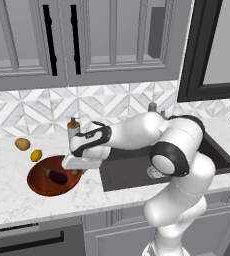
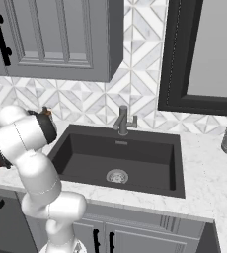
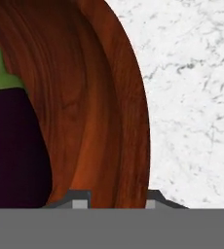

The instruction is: Pick the eggplant from the sink and place it in the bowl. Then pick the bowl and place it in the microwave. Then close the microwave door and press the start button.

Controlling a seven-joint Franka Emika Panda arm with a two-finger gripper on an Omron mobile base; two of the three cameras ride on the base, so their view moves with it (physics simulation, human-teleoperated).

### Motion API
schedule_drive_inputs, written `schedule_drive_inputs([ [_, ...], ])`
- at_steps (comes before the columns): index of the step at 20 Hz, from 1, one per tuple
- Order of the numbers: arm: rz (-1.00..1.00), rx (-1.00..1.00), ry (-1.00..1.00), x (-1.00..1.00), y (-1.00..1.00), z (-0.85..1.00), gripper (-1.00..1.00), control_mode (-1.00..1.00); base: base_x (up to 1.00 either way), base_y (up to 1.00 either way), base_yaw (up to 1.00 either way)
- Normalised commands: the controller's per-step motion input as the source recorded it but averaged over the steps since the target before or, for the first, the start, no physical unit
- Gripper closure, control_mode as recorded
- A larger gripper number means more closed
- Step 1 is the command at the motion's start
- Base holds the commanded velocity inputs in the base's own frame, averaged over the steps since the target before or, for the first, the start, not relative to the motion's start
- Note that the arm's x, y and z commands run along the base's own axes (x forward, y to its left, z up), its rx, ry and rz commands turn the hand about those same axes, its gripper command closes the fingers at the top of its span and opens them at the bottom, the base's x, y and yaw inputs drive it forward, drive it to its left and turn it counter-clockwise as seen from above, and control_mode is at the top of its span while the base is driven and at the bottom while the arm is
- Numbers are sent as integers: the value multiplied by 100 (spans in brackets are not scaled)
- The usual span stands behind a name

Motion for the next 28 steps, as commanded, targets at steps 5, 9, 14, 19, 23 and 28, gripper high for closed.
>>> schedule_drive_inputs([
  [5,-15,19,-1,-36,-28,16,100,-100,0,0,0],
  [9,-16,18,-5,-29,-34,63,100,-100,0,0,0],
  [14,-19,9,-11,-29,-37,58,100,-100,0,0,0],
  [19,-28,2,-1,-28,-24,71,100,-100,0,0,0],
  [23,-39,0,1,-22,-46,91,100,-100,0,0,0],
  [28,-44,0,0,-12,-53,80,100,-100,0,0,0],
])
